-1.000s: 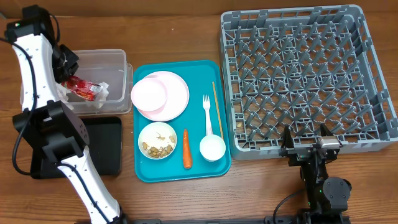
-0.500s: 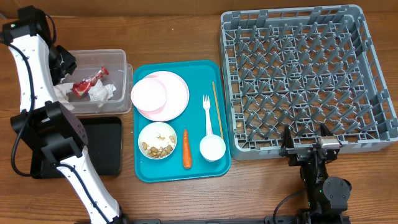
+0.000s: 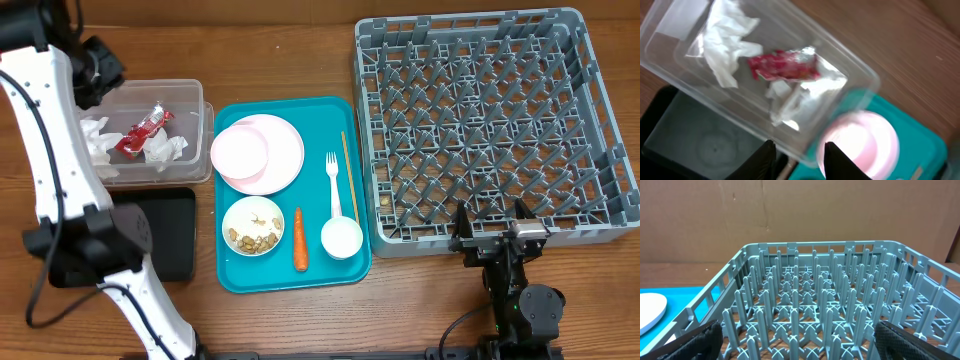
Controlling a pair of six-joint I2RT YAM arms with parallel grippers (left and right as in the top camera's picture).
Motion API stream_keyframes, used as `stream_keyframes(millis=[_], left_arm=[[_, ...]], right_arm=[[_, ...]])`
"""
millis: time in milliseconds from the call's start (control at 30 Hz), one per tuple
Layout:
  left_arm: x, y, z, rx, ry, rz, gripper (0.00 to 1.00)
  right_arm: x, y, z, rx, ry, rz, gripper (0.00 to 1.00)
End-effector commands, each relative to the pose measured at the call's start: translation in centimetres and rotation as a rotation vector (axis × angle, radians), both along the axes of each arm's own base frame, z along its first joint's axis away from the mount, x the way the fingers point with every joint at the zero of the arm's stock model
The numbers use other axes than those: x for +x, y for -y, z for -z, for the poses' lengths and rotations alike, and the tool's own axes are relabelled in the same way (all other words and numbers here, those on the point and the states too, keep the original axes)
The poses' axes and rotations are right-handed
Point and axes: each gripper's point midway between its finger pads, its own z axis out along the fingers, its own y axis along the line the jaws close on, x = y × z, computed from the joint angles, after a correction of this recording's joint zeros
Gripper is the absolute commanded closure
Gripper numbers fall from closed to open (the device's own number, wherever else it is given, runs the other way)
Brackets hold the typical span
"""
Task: Sort waste into correct bins and load items into the dishwasher
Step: 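Move the left gripper back over the orange carrot on the tray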
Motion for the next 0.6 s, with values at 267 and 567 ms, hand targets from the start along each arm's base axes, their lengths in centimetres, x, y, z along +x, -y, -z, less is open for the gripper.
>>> stream_keyframes(millis=[267,567], left_arm=[[-2.6,13.7,-4.6,-0.046,0.075,0.447,0.72],[-7.3,19.7,0.8,-0.034,-0.159,0.616,0.9]], right_arm=[[0.0,0.0,0.1,0.0,0.007,0.001,0.0],[0.0,0.0,0.1,0.0,0.007,0.001,0.0]])
